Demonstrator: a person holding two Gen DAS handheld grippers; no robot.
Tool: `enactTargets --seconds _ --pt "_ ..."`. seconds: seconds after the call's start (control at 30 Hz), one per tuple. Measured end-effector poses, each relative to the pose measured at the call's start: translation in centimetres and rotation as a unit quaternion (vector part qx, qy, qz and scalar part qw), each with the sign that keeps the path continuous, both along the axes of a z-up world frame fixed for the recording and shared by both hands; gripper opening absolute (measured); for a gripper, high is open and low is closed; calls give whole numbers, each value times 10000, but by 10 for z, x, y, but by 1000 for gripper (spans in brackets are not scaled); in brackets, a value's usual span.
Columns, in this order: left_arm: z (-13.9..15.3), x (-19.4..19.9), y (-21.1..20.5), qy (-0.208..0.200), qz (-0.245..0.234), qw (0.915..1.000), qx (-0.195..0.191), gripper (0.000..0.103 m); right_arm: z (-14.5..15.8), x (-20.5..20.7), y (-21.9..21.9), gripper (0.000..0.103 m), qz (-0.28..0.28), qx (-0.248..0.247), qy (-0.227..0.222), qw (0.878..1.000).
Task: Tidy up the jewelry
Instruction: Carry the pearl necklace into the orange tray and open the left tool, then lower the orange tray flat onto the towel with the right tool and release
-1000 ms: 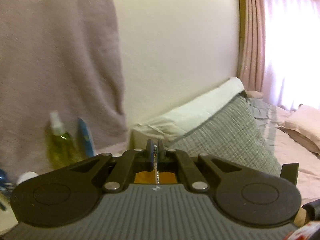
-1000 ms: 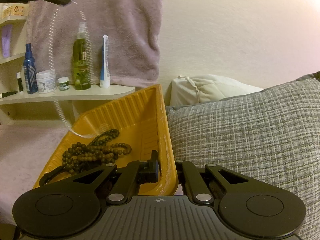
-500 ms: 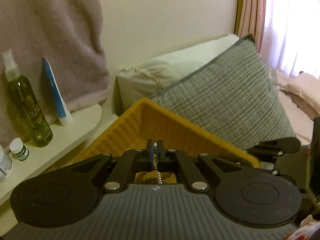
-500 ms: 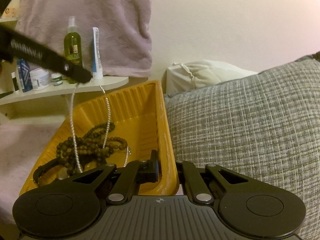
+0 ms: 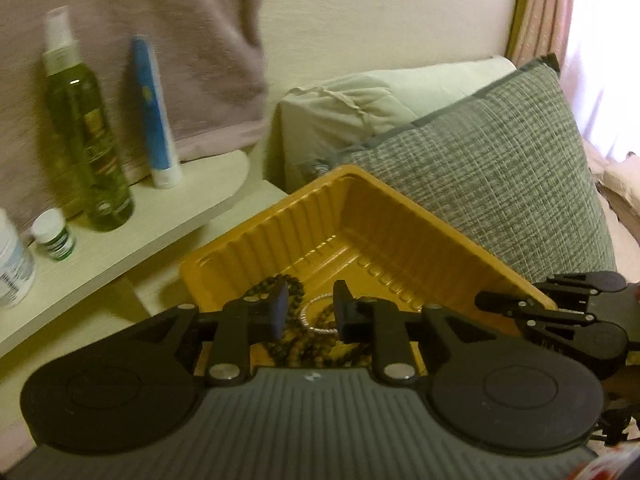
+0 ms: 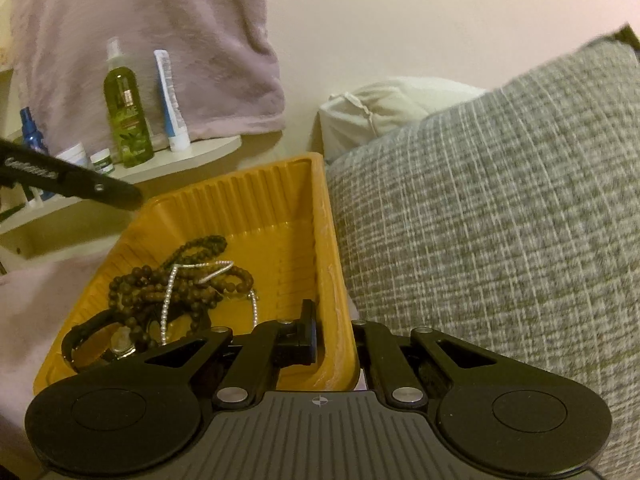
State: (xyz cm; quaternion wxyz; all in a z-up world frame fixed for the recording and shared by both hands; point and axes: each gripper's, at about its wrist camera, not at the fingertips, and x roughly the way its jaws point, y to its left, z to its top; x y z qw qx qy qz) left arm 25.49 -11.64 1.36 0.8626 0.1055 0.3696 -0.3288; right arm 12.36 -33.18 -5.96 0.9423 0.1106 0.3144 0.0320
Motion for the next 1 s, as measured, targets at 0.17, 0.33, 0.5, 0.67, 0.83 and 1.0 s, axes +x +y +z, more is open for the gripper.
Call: enactTargets --seconds 0.17,0.33,0.5,0.67,0.83,1.0 --pt "9 -15 24 -133 377 9992 -67 26 -9 -1 -15 5 72 335 56 9994" --pt "12 -36 52 -229 985 9948 -155 32 -14 6 -21 3 255 426 20 9988" --pt "7 -55 83 -262 1504 9879 -262 33 -18 22 -30 3 367 596 -27 9975" --pt "-1 -75 107 -153 1912 9807 -379 36 -22 25 -37 3 542 720 -49 9959" --pt "-9 -93 115 -72 2179 9752 -387 48 -26 18 -49 6 420 991 -100 9941" --pt "-18 -107 119 4 2407 9696 -436 63 -26 7 -59 56 280 1237 -230 9917"
